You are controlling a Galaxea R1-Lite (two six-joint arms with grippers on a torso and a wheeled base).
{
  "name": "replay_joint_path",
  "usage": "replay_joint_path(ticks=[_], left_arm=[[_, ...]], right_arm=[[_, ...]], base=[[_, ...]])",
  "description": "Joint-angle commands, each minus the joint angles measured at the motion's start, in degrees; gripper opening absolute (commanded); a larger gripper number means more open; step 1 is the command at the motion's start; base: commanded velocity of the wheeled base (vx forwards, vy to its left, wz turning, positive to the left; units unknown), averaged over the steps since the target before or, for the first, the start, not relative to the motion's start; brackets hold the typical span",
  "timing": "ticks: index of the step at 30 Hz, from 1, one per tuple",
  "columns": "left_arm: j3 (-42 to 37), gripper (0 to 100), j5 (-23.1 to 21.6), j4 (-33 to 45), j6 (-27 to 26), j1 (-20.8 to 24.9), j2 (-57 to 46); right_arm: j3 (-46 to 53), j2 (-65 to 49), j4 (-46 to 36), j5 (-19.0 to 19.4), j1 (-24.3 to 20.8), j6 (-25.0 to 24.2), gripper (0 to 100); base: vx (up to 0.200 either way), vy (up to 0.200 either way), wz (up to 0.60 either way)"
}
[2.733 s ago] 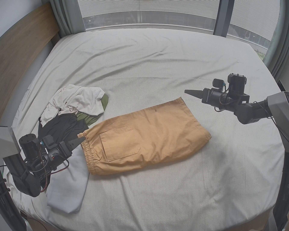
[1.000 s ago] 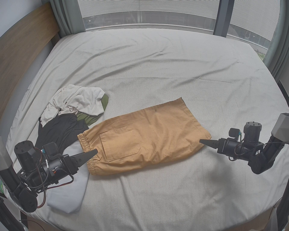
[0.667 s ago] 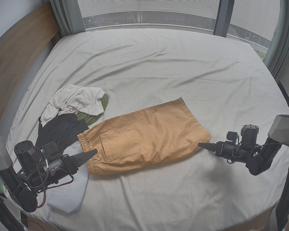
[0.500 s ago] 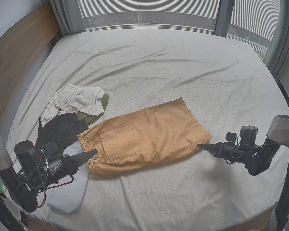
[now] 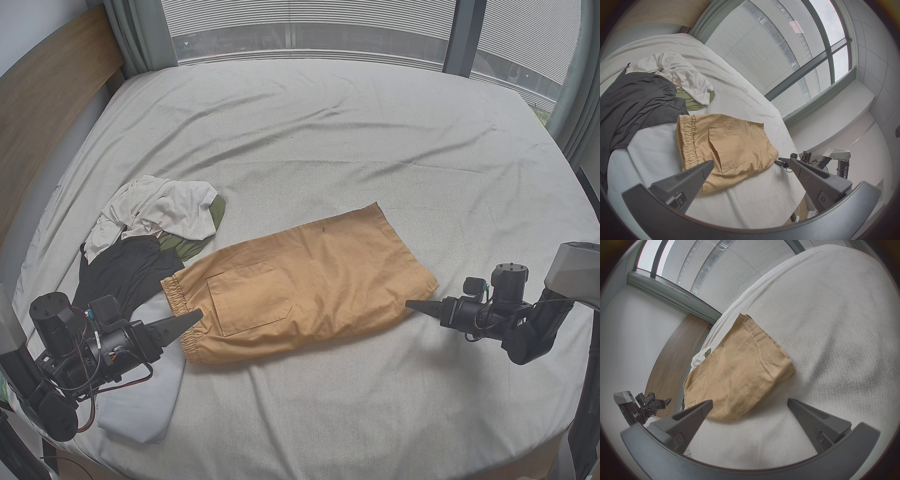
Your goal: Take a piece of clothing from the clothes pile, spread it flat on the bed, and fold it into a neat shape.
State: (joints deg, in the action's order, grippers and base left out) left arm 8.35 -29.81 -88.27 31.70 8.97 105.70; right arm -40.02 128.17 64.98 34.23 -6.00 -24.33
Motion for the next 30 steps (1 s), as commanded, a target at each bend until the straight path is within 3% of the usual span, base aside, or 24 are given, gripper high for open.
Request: replay_joint_path(ticks=[1, 9, 14, 25, 26, 30], left_arm=[[0.0, 100, 0.1, -0.06, 0.03, 0.08, 0.03], [0.0, 100, 0.1, -0.06, 0.03, 0.08, -0.15], [0.09, 100, 0.1, -0.06, 0.03, 0.08, -0.32], [0.17, 100, 0.1, -0.06, 0.12, -0.1, -0.32], [0.17, 100, 0.1, -0.06, 0.03, -0.01, -0.32], [0.17, 100, 0.1, -0.06, 0.12, -0.01, -0.32]], right_arm=[[-2.25, 2.43, -0.02, -0.39, -0.33, -0.1, 100], [-7.44, 6.3, 1.21, -3.82, -2.88, -2.21, 100], [-9.99, 9.29, 9.64, -6.55, -3.85, -7.48, 100], [-10.16, 10.78, 11.84, -7.07, -4.37, -9.07, 100], [-10.08, 10.78, 11.93, -7.07, -4.37, -9.07, 0], [-9.99, 10.7, 11.93, -7.07, -4.29, -9.07, 0]], base=[[0.0, 0.0, 0.0], [0.0, 0.0, 0.0], [0.0, 0.0, 0.0], [0.0, 0.0, 0.0], [0.0, 0.0, 0.0], [0.0, 0.0, 0.0]])
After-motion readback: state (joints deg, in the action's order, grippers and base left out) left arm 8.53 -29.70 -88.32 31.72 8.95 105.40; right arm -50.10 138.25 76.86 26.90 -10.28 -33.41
